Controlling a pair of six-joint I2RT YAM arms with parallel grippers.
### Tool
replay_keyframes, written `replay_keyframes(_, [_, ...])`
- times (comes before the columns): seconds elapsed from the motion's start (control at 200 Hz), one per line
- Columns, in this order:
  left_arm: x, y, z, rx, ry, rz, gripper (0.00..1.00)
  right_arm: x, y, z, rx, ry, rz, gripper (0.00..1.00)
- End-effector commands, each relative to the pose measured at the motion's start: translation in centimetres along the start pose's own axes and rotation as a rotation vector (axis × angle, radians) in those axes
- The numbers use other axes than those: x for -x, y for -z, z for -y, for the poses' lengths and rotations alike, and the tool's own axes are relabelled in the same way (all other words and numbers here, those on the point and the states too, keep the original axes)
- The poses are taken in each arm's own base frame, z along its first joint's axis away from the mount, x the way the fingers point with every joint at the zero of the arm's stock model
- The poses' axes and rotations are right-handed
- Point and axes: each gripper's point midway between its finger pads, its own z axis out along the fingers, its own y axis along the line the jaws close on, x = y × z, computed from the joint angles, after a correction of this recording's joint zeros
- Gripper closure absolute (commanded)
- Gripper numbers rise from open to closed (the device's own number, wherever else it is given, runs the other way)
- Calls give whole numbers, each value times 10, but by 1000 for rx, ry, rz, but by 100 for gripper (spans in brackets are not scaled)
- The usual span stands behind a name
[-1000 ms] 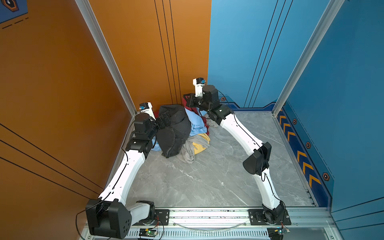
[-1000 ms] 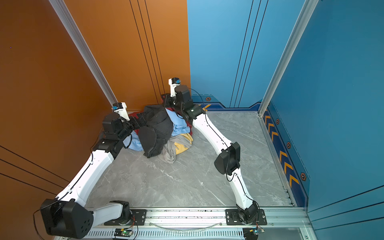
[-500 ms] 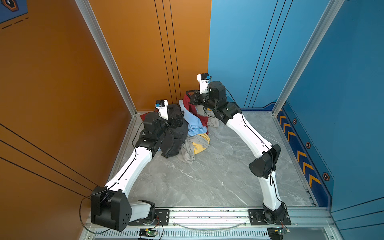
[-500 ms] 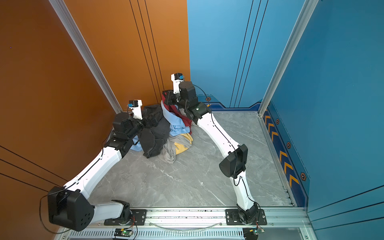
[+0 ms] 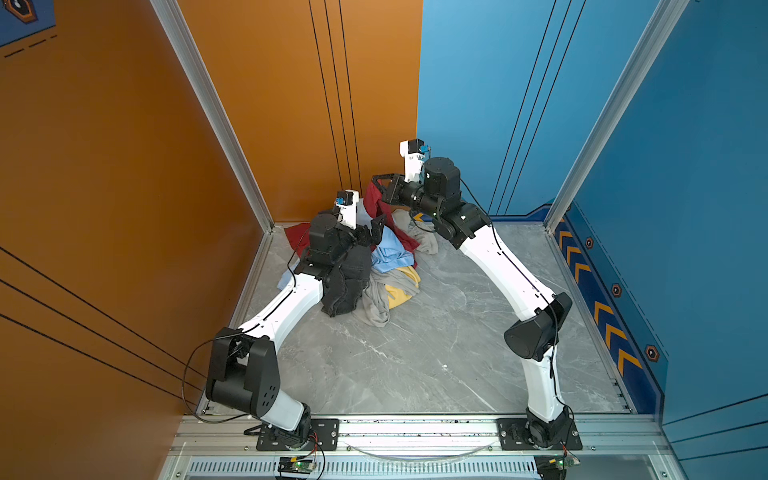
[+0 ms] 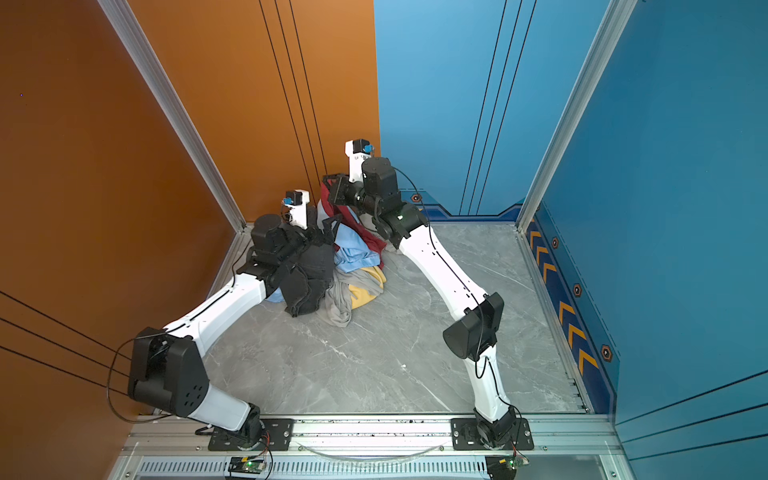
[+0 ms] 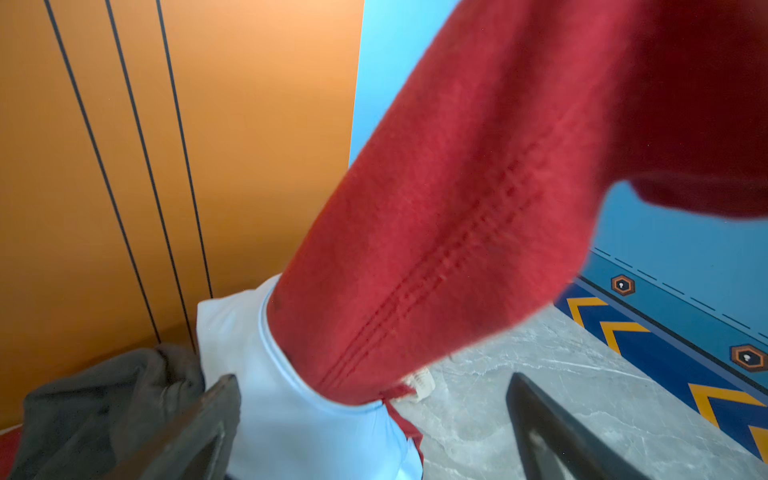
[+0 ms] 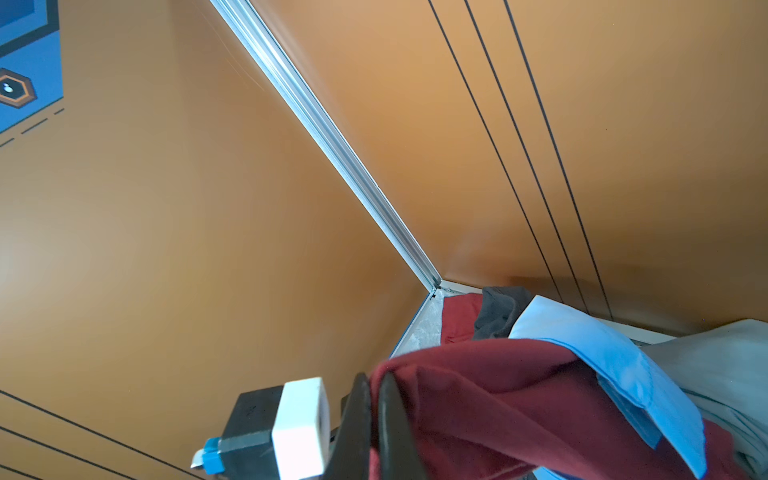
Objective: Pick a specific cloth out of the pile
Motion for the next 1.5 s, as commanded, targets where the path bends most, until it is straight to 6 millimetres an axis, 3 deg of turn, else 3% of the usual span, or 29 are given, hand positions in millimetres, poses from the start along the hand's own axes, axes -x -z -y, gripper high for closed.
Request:
replay_keyframes(0.0, [26, -12, 3, -11, -18, 107, 2, 40, 27, -43, 121, 15, 99, 100])
replay_keyframes(0.08, [32, -23, 0, -13, -12, 132, 12, 35, 26, -38, 111, 11, 88, 100])
replay_keyframes(0.295, [54, -42, 12, -90, 23, 180, 84, 29, 24, -17, 74, -10, 82, 100])
replay_keyframes(0.36, [61, -43, 16, -106, 28, 193, 100, 28, 24, -8, 62, -22, 81, 100])
replay_keyframes(0.616, [88, -39, 10, -134, 118, 235, 100, 23, 29, 30, 27, -60, 97, 100])
replay_keyframes(0.686, [101, -35, 7, -134, 138, 257, 100, 18, 35, 46, 9, -56, 98, 83])
replay_keyframes(0.791, [122, -30, 3, -140, 145, 270, 100, 9, 48, 69, -5, -16, 111, 45])
replay_keyframes(0.896, [143, -26, 1, -148, 158, 272, 100, -12, 59, 99, -64, 28, 85, 31])
replay_keyframes(1.016, [166, -24, 6, -176, 174, 264, 100, -32, 63, 120, -99, 83, 62, 23])
replay_keyframes(1.156, [190, -20, 17, -188, 174, 246, 100, -55, 54, 137, -129, 130, 24, 19])
replay_keyframes(1.351, [226, -7, 29, -192, 156, 266, 100, -69, 37, 144, -158, 247, 10, 14])
replay_keyframes(1.492, [238, 0, 36, -214, 163, 275, 100, -71, 24, 155, -179, 290, 24, 13])
